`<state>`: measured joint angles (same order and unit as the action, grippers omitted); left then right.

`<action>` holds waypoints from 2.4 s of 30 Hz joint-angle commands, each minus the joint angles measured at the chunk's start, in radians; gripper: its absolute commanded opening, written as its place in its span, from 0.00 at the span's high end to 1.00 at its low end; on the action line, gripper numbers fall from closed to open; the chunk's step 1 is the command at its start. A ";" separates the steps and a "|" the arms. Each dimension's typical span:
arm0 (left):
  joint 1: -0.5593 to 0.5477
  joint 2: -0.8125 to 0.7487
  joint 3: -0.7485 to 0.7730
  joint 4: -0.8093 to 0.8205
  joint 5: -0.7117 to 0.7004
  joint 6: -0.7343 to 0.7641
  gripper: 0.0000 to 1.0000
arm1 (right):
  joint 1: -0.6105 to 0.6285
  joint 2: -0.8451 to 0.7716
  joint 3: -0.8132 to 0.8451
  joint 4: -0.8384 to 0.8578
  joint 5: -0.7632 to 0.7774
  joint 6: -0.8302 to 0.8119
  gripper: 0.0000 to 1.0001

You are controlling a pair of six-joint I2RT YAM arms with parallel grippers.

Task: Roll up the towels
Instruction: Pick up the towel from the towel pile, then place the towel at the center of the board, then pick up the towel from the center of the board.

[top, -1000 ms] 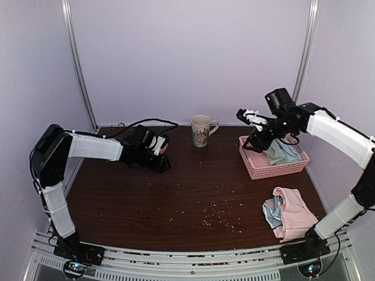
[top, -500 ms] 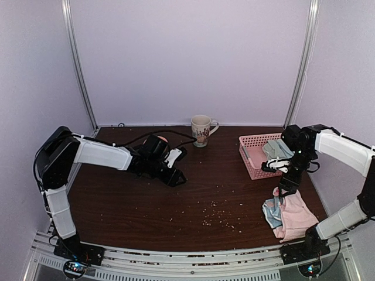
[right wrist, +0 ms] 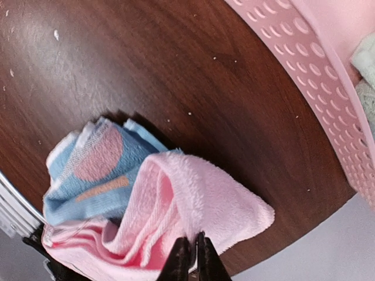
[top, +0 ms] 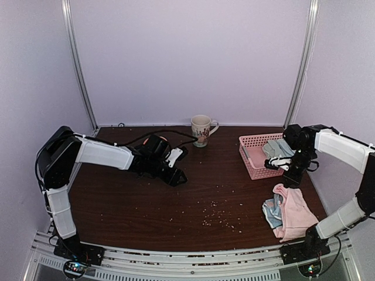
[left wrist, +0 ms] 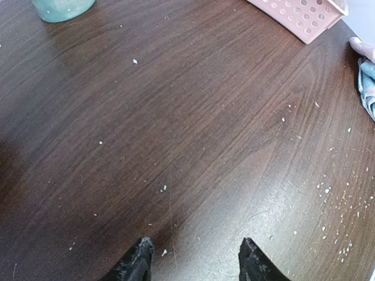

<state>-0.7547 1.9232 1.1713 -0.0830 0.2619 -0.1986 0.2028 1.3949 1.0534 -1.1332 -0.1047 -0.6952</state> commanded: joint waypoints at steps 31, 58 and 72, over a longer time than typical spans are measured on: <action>0.014 -0.571 -0.168 -0.139 -0.463 -0.222 0.46 | 0.385 0.260 1.163 0.220 -0.802 0.236 1.00; -0.348 -0.468 -0.141 -0.535 -0.196 0.007 0.39 | 0.380 0.188 0.069 0.612 -0.267 0.305 0.70; -0.420 -0.305 -0.219 -0.516 -0.218 -0.013 0.44 | 0.381 0.478 0.197 0.658 -0.322 0.434 0.61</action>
<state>-1.1774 1.5764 0.9684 -0.6067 0.0563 -0.2070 0.5785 1.8416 1.1988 -0.4965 -0.3798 -0.3027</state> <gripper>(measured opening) 0.557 0.385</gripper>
